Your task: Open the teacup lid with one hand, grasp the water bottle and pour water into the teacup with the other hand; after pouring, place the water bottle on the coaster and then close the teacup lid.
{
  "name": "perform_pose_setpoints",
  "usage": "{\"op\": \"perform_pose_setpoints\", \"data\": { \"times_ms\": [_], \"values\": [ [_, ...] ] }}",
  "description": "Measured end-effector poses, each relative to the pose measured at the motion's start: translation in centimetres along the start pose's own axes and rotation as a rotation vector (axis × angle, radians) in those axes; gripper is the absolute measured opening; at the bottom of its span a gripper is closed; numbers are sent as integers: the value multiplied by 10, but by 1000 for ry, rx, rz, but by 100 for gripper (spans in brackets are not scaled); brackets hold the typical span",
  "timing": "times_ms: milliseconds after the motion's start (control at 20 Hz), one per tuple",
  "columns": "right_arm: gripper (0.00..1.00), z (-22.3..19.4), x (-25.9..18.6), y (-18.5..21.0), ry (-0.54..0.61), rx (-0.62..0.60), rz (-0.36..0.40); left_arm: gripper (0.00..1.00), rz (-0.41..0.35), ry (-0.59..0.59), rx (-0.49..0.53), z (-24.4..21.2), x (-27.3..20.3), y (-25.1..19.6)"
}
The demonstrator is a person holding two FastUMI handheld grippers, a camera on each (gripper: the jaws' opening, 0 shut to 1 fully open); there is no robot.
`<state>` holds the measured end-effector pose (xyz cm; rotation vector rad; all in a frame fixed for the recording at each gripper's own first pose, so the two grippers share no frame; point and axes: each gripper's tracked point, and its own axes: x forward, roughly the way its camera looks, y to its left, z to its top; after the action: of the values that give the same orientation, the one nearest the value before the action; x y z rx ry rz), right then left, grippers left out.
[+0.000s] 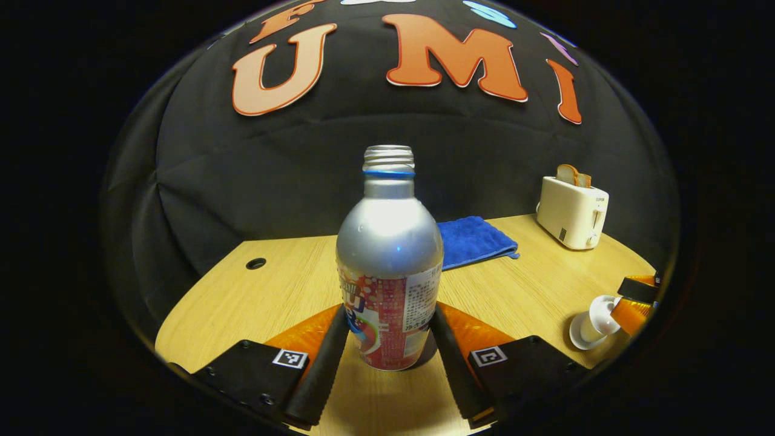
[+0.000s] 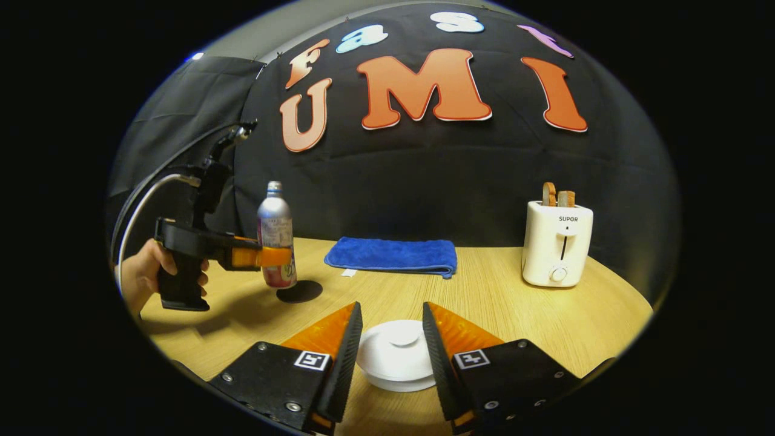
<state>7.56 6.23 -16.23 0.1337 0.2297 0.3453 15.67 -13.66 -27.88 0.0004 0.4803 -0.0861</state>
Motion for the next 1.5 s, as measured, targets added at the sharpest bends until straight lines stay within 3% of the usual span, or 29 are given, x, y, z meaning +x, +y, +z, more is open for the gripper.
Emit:
{"op": "perform_pose_setpoints", "data": {
  "times_ms": [250,700,950,1200,1500],
  "values": [
    [75,17,-11,-2,-47,-3,-10,81,-56,38,-85,-15,16,-6],
    [76,34,-23,-10,-103,13,-24,83,-54,-13,-124,-14,30,-4],
    [75,38,-26,-8,-112,23,-17,93,-70,34,-159,-38,28,-6],
    [75,49,-29,-4,-124,30,-16,94,-81,30,-164,-40,4,-3],
    [76,62,-32,8,-132,52,-31,94,-68,-136,-161,7,-57,4]
  ]
}}
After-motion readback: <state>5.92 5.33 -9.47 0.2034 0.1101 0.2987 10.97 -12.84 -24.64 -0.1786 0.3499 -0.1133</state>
